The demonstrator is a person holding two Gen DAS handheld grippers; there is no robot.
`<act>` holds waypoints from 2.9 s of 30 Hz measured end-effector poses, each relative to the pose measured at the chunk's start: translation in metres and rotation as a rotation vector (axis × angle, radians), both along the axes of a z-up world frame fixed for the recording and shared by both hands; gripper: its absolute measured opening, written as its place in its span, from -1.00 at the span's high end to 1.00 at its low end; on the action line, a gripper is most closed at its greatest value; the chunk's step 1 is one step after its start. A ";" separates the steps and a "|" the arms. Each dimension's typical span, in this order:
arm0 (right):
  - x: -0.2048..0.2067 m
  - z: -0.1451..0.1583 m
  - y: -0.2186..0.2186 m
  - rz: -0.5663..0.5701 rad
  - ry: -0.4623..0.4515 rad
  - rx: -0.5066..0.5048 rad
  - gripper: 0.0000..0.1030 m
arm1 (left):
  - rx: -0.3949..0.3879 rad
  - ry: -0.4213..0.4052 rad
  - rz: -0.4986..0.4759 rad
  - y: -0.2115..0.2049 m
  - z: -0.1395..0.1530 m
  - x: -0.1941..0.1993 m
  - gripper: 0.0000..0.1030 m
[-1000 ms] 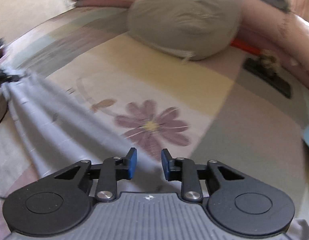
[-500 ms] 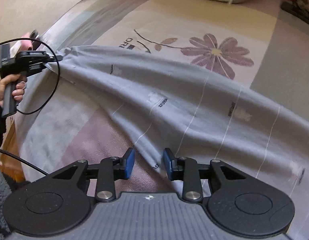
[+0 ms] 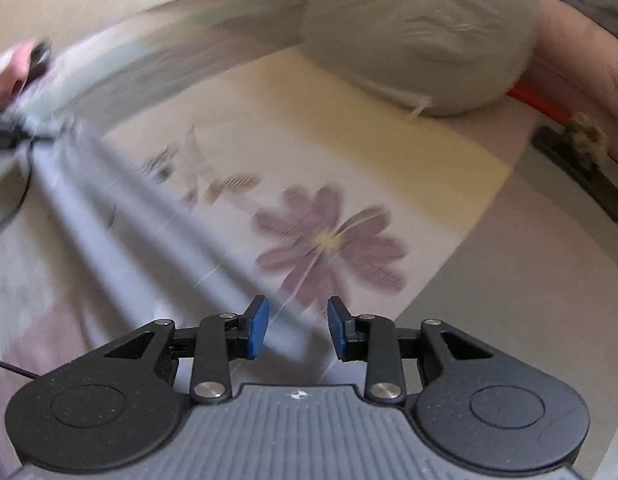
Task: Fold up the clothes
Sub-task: 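Hold the hem with the left gripper while the right gripper pinches the pant fabric, then release the grey pants with both grippers and lift away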
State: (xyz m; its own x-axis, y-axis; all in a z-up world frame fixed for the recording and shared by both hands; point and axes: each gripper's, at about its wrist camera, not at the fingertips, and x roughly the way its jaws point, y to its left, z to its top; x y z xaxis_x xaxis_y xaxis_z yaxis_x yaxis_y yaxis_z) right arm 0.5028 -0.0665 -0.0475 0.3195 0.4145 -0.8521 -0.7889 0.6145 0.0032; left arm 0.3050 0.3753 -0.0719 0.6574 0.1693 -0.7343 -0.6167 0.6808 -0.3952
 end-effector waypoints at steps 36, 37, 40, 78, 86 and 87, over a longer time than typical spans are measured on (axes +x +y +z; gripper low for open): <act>0.012 0.015 0.012 0.134 -0.156 0.021 0.94 | 0.286 -0.230 -0.246 -0.019 0.055 0.062 0.79; 0.013 0.016 0.012 0.130 -0.176 0.012 0.94 | 0.295 -0.258 -0.254 -0.017 0.060 0.070 0.79; 0.021 0.020 0.011 0.089 -0.230 -0.006 0.94 | 0.322 -0.344 -0.285 -0.014 0.075 0.094 0.79; 0.033 0.035 -0.080 -0.352 -0.154 0.088 -0.09 | 0.391 -0.122 -0.691 -0.124 0.044 0.196 -0.04; 0.046 0.031 -0.164 -0.411 -0.206 0.020 0.00 | 0.397 -0.041 -0.900 -0.229 0.010 0.208 -0.06; 0.046 0.028 -0.171 -0.390 -0.196 0.021 0.01 | 0.386 -0.020 -0.897 -0.233 0.006 0.207 -0.06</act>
